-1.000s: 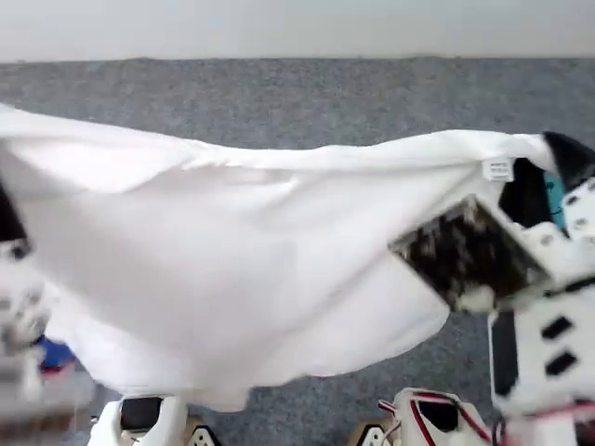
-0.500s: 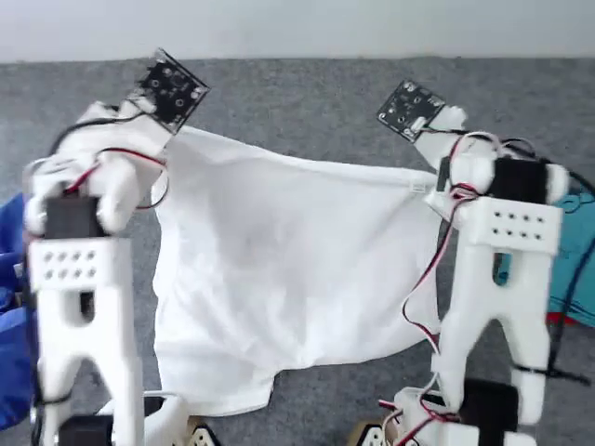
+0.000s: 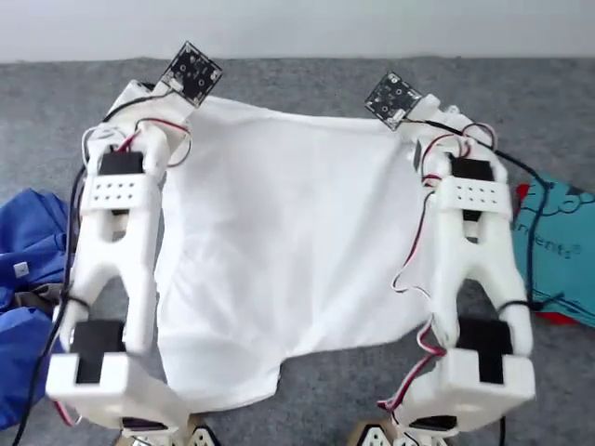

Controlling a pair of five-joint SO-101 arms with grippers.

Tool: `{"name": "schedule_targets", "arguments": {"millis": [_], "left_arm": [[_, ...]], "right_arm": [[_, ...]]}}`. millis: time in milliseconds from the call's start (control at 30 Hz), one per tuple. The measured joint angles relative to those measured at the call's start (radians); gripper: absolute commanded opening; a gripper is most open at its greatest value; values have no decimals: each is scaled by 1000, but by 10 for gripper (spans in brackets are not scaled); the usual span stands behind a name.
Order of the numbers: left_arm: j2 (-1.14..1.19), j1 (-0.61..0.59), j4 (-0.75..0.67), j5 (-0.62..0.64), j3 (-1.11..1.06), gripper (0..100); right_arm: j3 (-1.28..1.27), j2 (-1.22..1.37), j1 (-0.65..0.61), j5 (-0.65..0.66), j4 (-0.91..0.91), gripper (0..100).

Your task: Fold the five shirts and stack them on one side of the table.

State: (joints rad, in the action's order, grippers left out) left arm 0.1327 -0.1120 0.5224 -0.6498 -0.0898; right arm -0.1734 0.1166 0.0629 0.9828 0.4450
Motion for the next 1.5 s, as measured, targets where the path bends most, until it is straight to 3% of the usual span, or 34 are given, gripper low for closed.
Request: {"name": "schedule_targets", "arguments": {"millis": [233, 433, 633, 867, 1167, 1333, 1500], "left_arm": [[170, 0, -3, 0, 233, 14], [184, 0, 12, 0, 307, 14], [140, 0, 276, 0, 310, 14], [15, 0, 724, 0, 310, 14], [-66, 89, 1154, 0, 310, 14], [-104, 98, 1204, 0, 296, 14], [-218, 84, 1209, 0, 129, 14]], "right_arm": [[0, 107, -31, 3, -269, 9], [0, 146, -32, 28, -365, 9], [0, 149, -32, 68, -345, 9], [0, 149, -32, 69, -63, 9], [86, 147, -29, 69, 385, 9], [144, 121, -28, 69, 611, 9], [183, 117, -25, 69, 809, 9]]}}
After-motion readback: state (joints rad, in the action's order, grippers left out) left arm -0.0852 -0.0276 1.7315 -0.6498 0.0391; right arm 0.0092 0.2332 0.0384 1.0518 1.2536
